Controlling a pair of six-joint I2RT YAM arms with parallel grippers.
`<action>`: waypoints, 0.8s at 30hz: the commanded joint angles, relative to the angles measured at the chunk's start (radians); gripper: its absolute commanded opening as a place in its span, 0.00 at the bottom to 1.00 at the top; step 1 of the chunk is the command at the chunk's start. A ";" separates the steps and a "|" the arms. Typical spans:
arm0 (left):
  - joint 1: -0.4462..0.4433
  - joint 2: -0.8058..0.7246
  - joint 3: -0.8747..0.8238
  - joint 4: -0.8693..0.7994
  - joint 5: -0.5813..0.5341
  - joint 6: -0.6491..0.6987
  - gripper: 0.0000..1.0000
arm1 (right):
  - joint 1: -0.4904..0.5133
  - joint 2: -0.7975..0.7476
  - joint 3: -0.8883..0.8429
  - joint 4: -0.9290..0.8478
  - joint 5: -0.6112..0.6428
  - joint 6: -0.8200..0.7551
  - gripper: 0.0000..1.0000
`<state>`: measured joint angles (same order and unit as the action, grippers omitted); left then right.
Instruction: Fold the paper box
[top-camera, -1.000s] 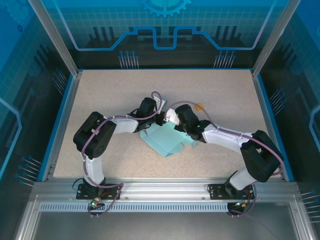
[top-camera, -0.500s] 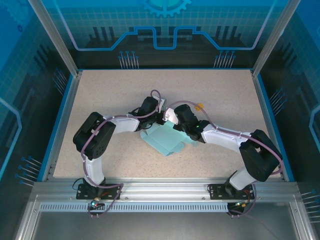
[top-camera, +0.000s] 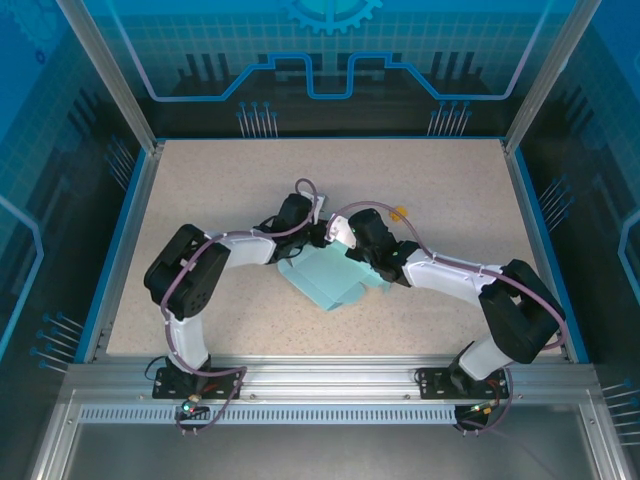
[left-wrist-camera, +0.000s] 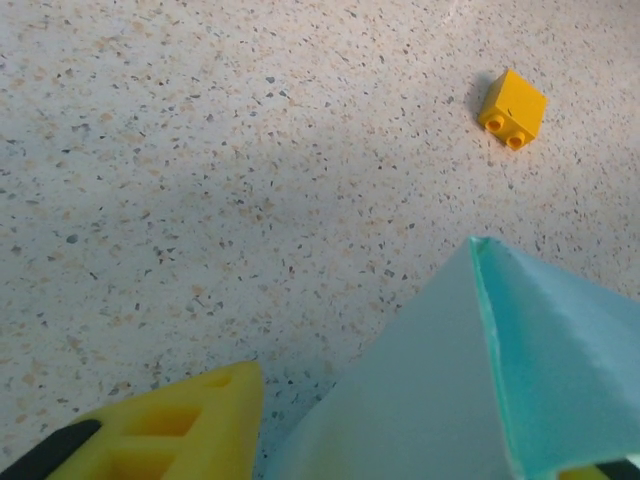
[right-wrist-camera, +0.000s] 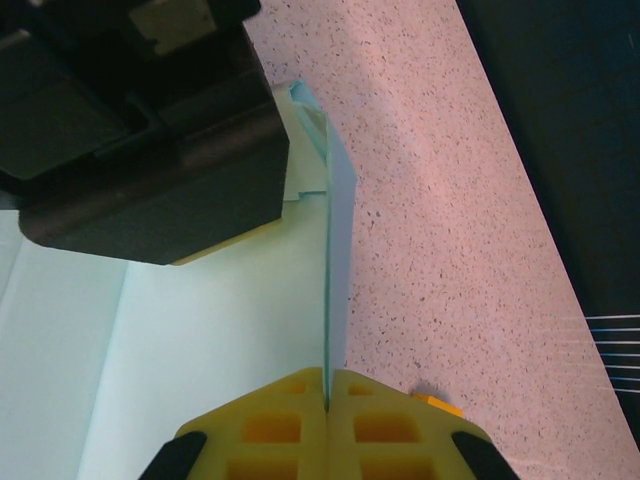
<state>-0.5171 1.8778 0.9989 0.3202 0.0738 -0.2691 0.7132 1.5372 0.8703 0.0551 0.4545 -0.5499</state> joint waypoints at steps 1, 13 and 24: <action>0.065 -0.054 -0.033 0.127 -0.039 0.026 0.45 | 0.004 -0.024 0.002 -0.107 -0.029 -0.008 0.00; 0.073 -0.108 -0.096 0.110 0.141 0.170 0.62 | -0.009 -0.009 0.053 -0.118 -0.032 -0.029 0.00; 0.078 -0.112 -0.126 0.075 0.220 0.229 0.66 | -0.018 -0.014 0.060 -0.120 -0.037 -0.032 0.00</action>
<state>-0.4473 1.7924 0.8913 0.3977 0.2455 -0.0811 0.7055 1.5352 0.9058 -0.0418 0.4324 -0.5762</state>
